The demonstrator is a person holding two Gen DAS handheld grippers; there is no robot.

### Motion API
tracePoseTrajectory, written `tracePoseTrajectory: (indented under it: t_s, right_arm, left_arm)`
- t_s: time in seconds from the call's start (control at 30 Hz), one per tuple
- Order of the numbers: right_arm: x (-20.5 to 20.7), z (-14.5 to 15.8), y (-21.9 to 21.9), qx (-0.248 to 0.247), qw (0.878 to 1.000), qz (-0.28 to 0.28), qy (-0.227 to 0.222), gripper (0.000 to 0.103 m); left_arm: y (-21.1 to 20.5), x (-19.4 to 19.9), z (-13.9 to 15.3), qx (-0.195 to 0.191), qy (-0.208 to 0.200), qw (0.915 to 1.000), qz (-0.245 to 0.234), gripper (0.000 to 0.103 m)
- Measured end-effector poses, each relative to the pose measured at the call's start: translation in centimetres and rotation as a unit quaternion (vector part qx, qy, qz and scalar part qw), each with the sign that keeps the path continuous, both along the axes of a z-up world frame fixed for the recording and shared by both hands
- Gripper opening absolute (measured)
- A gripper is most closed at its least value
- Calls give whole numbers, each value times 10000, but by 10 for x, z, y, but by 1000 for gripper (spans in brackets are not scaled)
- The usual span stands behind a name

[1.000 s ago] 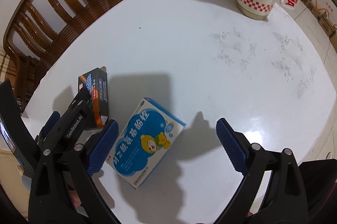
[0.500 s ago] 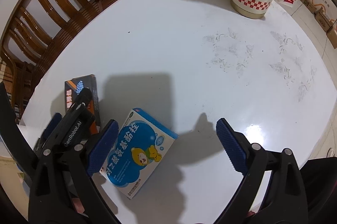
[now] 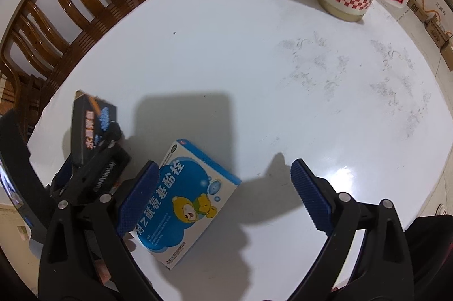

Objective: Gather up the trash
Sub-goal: 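Grasp the black-and-orange box with the left tool while the right tool grasps the blue medicine box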

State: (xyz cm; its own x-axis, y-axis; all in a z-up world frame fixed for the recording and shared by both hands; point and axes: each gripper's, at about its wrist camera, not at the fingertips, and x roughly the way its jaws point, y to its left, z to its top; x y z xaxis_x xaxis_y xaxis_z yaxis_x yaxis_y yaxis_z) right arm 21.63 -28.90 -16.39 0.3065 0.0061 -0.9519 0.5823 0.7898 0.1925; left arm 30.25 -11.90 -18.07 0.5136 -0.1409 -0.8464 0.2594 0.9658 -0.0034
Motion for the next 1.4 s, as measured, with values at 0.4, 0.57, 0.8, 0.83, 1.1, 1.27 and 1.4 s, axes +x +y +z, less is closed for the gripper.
tracePoseTrajectory:
  t_s: [0.4,0.57,0.8,0.83,1.1,1.27,1.4]
  right_arm:
    - [11,-7,39,21,9998,201,94,92]
    - [18,-13,50,-39,9996,206,202,92]
    - [19,-15,58,-287,9989,249,268,92]
    - [17,-15,58,-318,9989,247,258,92]
    - [12,-16,62,-656,9968,378,267,80]
    - [5,-14,66,-699,9957,588,181,73]
    - [2,-12,72,-738,9936,838,138,67]
  left_arm:
    - [45,-2,6,-31,-74,9996,260,65]
    - [57,-5,8,-60,-94,9996,277,44]
    - [72,-5,10,-108,-51,9993,349,26]
    - [72,-5,10,-89,-49,9993,354,26]
    - [75,-10,10,-80,-55,9993,373,26]
    - [75,-11,11,-99,-18,9992,377,26]
    - [77,-13,12,-83,-6,9992,383,26]
